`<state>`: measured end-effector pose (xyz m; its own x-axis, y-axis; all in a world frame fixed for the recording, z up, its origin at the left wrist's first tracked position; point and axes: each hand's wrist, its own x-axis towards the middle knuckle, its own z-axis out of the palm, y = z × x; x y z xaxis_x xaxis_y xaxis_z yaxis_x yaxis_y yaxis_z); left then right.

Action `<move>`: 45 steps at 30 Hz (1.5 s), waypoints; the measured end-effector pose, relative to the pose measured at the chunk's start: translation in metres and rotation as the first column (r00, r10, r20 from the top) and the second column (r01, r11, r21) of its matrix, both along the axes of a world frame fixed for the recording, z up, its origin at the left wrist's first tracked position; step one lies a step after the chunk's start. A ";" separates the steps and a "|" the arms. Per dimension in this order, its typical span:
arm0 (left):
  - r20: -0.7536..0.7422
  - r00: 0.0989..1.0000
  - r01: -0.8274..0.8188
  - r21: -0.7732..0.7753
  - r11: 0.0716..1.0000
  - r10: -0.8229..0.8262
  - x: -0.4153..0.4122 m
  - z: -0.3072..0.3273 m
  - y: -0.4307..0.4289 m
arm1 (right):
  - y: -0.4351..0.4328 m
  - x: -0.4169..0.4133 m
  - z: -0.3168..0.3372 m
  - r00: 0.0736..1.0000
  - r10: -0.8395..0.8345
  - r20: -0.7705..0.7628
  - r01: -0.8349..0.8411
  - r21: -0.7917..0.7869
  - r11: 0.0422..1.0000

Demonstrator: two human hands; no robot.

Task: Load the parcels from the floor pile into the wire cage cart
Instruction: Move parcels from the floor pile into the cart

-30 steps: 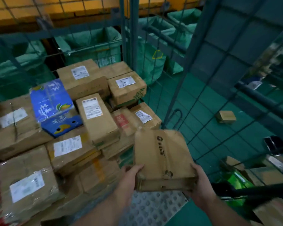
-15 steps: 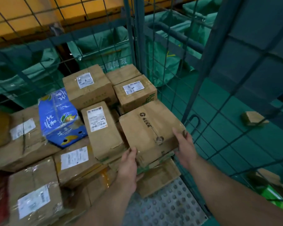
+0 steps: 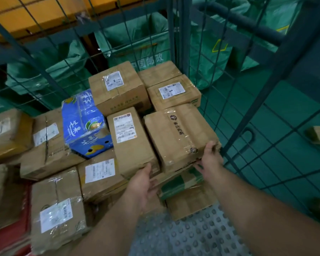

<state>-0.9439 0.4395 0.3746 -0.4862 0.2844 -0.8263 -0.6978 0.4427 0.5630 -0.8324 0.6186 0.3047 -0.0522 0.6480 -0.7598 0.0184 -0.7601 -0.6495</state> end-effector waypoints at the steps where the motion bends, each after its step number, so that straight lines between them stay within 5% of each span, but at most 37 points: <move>1: -0.003 0.997 0.072 0.016 0.997 -0.072 0.000 -0.002 0.000 | 0.010 0.001 -0.003 1.000 -0.013 0.020 0.012 0.042 0.999; 6: -0.047 0.966 0.255 0.056 0.965 -0.253 0.013 0.005 -0.002 | 0.032 0.016 0.007 0.997 -0.066 0.025 0.062 0.140 0.988; 13: 0.013 0.973 0.231 -0.104 0.967 -0.231 0.056 0.001 -0.052 | -0.042 0.034 0.011 0.969 0.193 -0.156 -0.202 -0.042 0.979; 19: 0.059 0.968 0.250 -0.110 0.962 -0.244 0.089 0.007 -0.108 | -0.126 0.058 0.029 0.946 0.321 -0.041 -0.324 -0.094 0.941; 28: 0.078 0.947 0.308 0.062 0.949 -0.312 0.104 0.026 -0.131 | -0.177 0.100 0.050 0.977 0.203 0.068 -0.204 0.011 0.979; 38: 0.103 0.989 0.075 0.241 0.968 -0.102 0.101 -0.004 0.027 | -0.059 0.106 0.023 0.959 0.277 0.058 -0.279 0.034 0.960; 45: 0.123 0.954 -0.296 0.237 0.925 0.273 0.101 -0.042 0.060 | 0.000 0.110 -0.012 0.968 0.230 -0.101 -0.232 -0.013 0.973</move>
